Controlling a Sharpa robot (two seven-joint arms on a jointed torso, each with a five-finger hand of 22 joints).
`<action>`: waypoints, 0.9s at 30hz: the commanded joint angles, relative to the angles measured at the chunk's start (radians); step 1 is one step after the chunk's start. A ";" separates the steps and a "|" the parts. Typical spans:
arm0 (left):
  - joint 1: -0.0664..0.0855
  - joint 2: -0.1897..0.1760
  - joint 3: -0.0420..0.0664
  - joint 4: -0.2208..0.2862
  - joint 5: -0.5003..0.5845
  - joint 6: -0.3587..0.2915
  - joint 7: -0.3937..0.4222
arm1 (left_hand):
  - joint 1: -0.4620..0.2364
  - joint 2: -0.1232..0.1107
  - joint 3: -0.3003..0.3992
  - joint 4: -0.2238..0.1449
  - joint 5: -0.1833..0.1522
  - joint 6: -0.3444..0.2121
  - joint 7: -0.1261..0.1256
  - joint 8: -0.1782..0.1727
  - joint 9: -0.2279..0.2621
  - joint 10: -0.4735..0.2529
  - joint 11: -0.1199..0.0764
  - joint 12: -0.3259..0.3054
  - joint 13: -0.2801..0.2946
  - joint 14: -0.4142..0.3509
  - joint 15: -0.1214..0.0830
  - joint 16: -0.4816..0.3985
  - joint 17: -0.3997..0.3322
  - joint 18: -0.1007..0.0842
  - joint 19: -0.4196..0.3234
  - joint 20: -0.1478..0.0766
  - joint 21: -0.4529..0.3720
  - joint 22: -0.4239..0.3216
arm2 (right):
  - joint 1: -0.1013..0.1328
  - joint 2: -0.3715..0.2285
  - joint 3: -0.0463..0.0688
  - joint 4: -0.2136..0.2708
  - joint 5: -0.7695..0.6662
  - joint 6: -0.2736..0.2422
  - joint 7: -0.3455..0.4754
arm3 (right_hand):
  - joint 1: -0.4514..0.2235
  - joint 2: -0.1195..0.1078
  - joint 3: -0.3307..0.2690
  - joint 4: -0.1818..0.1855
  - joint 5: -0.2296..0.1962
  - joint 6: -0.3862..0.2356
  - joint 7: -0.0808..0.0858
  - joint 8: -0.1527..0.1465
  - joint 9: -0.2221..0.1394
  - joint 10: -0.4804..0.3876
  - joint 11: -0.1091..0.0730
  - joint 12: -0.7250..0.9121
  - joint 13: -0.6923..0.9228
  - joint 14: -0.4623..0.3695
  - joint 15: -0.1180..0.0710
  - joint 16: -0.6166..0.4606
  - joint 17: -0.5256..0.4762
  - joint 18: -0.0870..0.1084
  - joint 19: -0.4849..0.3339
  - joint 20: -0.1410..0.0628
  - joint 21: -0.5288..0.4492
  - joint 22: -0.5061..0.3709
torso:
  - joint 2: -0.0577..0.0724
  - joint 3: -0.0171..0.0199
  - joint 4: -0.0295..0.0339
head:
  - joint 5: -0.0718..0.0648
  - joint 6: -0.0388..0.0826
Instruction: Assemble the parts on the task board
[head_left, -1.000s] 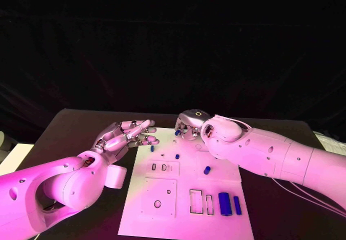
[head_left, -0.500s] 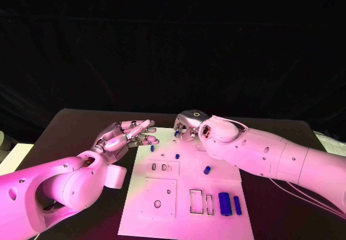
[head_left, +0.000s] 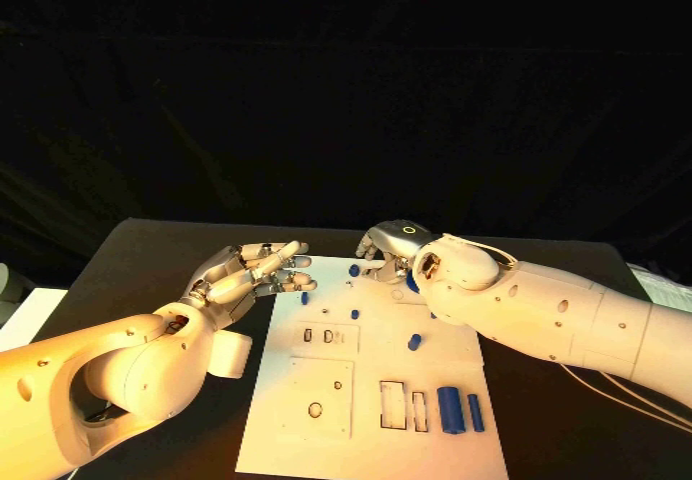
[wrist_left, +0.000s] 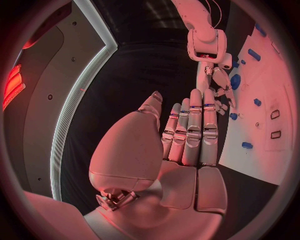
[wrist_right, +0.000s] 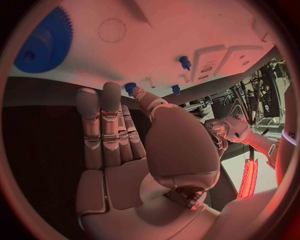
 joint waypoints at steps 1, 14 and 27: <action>0.001 -0.003 0.001 -0.002 0.002 0.021 0.000 | -0.003 0.003 -0.003 -0.006 -0.008 -0.002 0.004 -0.005 -0.001 -0.006 0.004 -0.006 -0.001 0.005 -0.001 -0.006 0.003 0.004 0.007 0.000 -0.004 -0.002 | 0.000 -0.058 0.008 0.055 0.091 -0.028 -0.007 | 0.007 -0.001 0.007 0.011 0.007 0.007 -0.007 0.002 -0.001 0.087 -0.019 0.036 0.014 0.026 -0.011 0.047 0.041 -0.028 0.040 -0.007 0.075 0.104 | 0.000 -0.0002 -0.0054 | -0.006 0.005; 0.001 0.006 0.000 -0.027 0.002 0.027 -0.007 | 0.003 0.005 -0.002 -0.010 -0.011 -0.001 0.003 -0.006 -0.001 -0.005 0.004 -0.008 -0.001 0.005 -0.001 -0.008 0.007 0.004 0.008 0.000 -0.005 -0.003 | 0.000 -0.253 0.019 0.164 0.288 0.049 -0.093 | 0.039 -0.019 -0.346 0.180 0.114 -0.046 -0.029 0.010 0.001 0.257 -0.051 0.722 0.767 0.069 -0.034 0.738 0.819 -0.097 0.161 -0.033 0.394 0.557 | -0.002 -0.0002 -0.0283 | -0.010 0.008; 0.001 0.010 0.000 -0.033 0.002 0.030 -0.008 | 0.005 0.006 -0.001 -0.012 -0.012 -0.001 0.003 -0.007 0.000 -0.005 0.003 -0.009 -0.001 0.005 -0.001 -0.008 0.008 0.004 0.008 0.000 -0.006 -0.003 | -0.018 -0.238 0.019 0.138 0.282 0.095 -0.111 | 0.102 -0.011 -0.376 0.252 0.134 -0.040 -0.022 0.021 0.002 0.275 -0.047 1.015 1.104 0.083 -0.026 0.822 0.934 -0.109 0.177 -0.022 0.434 0.622 | -0.001 -0.0012 -0.0261 | -0.011 0.003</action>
